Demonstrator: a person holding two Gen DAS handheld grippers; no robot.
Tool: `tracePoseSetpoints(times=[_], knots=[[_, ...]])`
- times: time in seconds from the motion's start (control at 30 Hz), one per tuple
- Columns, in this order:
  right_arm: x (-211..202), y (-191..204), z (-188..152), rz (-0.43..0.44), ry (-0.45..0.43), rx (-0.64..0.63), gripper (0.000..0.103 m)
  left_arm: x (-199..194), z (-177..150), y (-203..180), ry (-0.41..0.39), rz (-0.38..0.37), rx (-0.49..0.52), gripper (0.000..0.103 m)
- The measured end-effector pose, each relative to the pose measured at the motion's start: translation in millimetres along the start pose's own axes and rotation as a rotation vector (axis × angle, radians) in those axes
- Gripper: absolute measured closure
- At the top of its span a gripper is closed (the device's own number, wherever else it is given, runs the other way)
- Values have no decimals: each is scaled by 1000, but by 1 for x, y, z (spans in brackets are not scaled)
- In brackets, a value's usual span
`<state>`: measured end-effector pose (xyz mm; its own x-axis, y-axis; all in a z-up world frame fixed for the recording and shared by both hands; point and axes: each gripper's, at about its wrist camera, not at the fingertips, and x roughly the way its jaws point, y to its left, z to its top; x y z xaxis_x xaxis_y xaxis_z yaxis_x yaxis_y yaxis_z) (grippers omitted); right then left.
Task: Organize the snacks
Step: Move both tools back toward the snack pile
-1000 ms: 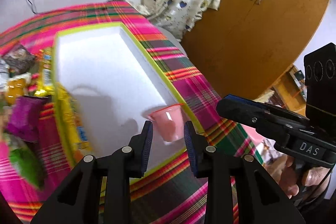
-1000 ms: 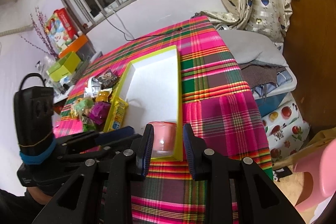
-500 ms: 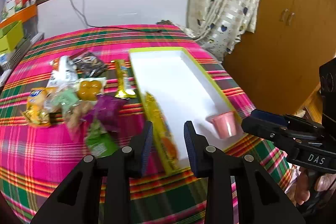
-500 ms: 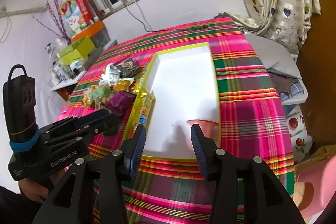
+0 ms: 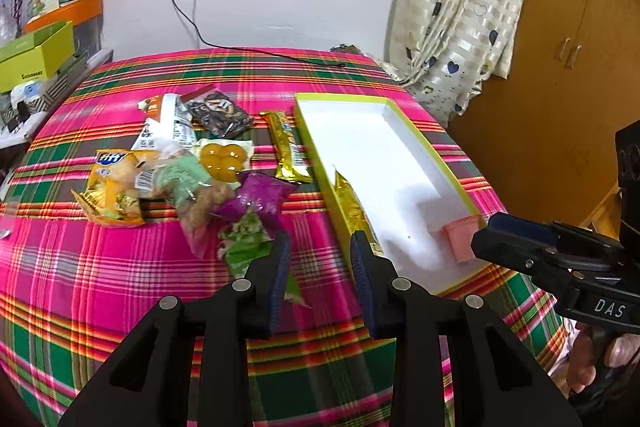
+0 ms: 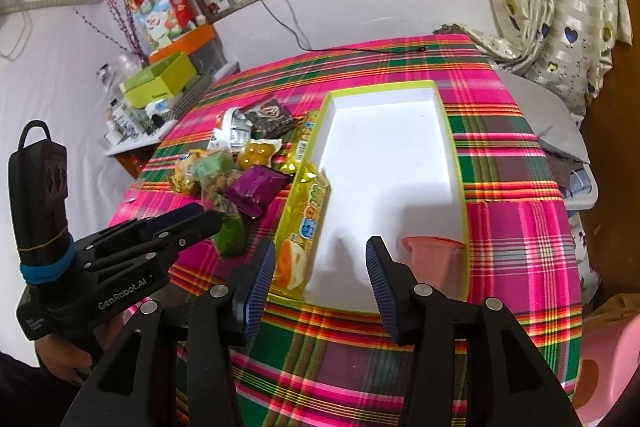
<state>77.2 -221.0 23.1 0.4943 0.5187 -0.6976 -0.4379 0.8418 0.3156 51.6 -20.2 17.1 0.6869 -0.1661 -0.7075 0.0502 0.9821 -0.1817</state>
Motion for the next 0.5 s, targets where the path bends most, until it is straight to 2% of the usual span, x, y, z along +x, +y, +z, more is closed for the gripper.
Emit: tracePoseSetpoints(times=[0.5], knots=[[26, 25, 11, 35, 40, -39, 57, -6, -9, 51, -12, -5, -100, 71]])
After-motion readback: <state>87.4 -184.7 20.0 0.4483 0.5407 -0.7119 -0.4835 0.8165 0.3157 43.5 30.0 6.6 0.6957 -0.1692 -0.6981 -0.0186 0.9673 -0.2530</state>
